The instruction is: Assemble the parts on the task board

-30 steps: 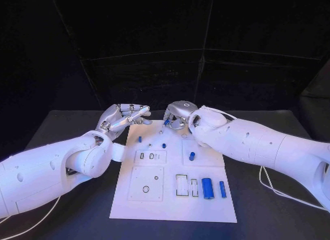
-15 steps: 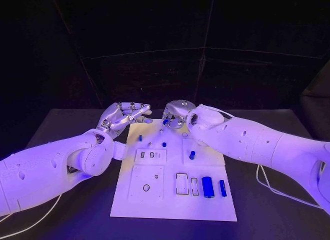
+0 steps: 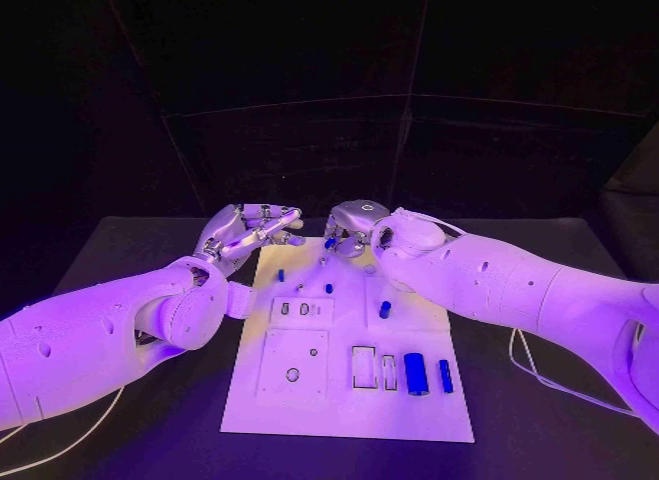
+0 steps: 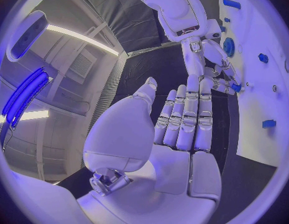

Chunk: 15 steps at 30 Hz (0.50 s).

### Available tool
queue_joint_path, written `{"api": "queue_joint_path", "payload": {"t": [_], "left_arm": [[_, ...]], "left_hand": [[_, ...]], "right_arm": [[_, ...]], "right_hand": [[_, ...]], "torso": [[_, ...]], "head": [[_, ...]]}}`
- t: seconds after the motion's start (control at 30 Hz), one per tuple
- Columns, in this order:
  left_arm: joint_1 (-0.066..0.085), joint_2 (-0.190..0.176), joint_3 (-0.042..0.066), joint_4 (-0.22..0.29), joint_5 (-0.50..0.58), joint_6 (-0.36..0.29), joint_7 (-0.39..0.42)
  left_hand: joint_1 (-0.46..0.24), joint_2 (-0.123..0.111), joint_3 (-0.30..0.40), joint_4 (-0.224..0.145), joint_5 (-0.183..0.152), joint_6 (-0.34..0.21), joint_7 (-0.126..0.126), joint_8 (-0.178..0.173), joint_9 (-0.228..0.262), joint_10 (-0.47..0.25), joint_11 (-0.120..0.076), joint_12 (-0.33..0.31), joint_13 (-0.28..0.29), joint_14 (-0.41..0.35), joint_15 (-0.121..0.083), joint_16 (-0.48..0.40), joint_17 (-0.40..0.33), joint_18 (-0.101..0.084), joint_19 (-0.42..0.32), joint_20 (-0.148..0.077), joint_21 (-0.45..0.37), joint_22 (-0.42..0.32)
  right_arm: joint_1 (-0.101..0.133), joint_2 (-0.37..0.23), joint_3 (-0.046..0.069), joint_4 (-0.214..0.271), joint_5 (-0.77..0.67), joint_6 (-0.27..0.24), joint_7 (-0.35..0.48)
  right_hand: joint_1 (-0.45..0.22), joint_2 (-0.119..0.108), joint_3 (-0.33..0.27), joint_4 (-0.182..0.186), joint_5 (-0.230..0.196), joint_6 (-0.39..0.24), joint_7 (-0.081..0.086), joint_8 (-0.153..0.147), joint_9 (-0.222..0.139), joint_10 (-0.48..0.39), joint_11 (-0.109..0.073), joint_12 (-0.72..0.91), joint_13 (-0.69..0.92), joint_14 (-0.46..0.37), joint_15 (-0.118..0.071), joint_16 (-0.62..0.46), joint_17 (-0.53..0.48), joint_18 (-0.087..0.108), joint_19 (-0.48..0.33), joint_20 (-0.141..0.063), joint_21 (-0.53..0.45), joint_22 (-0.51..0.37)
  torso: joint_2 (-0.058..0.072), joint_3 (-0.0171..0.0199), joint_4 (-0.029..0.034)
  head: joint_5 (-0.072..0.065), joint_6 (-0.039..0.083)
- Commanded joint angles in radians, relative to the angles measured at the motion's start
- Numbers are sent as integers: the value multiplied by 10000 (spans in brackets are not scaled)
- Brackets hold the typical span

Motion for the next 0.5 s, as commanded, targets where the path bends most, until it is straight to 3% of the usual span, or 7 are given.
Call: {"api": "queue_joint_path", "payload": {"t": [0.03, 0.33, 0.5], "left_arm": [[20, 15, 10, 1, -49, 122, 18], [21, 21, 10, -25, -49, 123, 5], [21, 11, 10, -42, -49, 122, 2]], "left_hand": [[-23, 47, -24, -63, 22, 35, 26, -37, -12, 43, 59, -64, -12, 30, 5, -69, 17, 130, 80, 26, -10, -19], [-23, 47, -24, -63, 22, 35, 26, -37, -12, 43, 59, -64, -12, 30, 5, -69, 17, 130, 80, 26, -10, -19], [-23, 47, -24, -63, 22, 35, 26, -37, -12, 43, 59, -64, -12, 30, 5, -69, 17, 130, 80, 26, -10, -19]], "right_arm": [[14, 40, 0, -51, -87, 202, -49], [14, 62, -1, -35, -102, 260, 2], [14, -76, -1, 84, -105, -12, -46]], "right_hand": [[-27, -184, -30, 101, -69, -157, 5, -52, -6, -188, 51, -24, -7, -11, 112, -21, -94, -50, -102, 64, -37, -63], [-31, -217, -46, 128, -72, -190, 7, -44, -1, -233, 61, -11, -2, -26, 122, -37, -145, -43, -129, 82, -47, -90], [-96, -469, -254, 206, -97, -534, -37, -63, -18, -507, 75, -16, -2, -93, 150, -122, -344, -7, -252, 120, -120, -237]], "torso": [[2, -1, -10], [0, 0, -13], [-5, 5, -19]], "head": [[17, -2], [27, -10], [43, -2]]}}
